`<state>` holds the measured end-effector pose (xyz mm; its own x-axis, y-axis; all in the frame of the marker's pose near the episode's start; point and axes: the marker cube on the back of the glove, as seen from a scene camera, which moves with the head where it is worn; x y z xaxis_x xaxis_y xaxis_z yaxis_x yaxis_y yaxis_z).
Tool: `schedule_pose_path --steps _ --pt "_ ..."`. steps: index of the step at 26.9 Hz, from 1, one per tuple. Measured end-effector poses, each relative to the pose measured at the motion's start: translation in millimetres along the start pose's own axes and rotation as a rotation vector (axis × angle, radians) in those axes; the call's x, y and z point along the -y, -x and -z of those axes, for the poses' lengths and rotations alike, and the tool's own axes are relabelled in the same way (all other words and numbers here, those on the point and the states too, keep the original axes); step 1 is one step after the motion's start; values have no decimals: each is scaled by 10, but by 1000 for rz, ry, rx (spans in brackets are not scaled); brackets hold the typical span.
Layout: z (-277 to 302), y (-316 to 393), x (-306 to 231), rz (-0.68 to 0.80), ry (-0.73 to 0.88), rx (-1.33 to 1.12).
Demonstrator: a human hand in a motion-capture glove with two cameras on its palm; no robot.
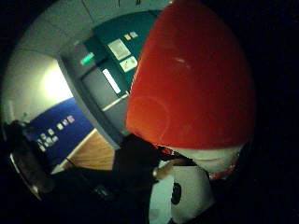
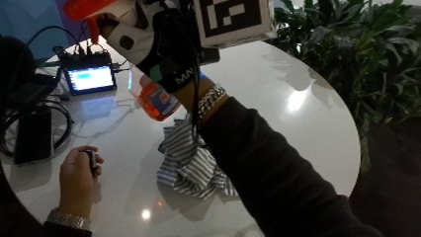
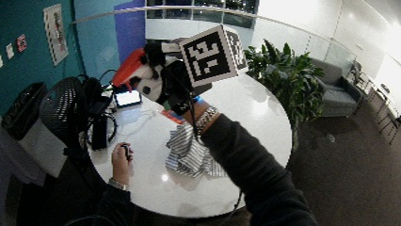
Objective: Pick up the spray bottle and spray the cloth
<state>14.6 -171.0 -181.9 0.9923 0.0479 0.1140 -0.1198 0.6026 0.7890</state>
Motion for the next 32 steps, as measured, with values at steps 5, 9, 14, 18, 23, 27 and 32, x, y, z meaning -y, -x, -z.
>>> schedule_pose_path --steps 5,9,14,18,23,27,32 --pt "-277 -161 -11 -186 -103 191" --pt "-708 -642 -256 -424 -148 347" --pt "-1020 -1009 -572 -618 -129 354" --pt "-1151 -1101 -693 -655 -76 324" --pt "-1212 -1151 -740 -648 -39 285" --pt "-1202 -1104 -708 -605 -33 281" --pt "-1072 -1029 -616 -537 -70 261"
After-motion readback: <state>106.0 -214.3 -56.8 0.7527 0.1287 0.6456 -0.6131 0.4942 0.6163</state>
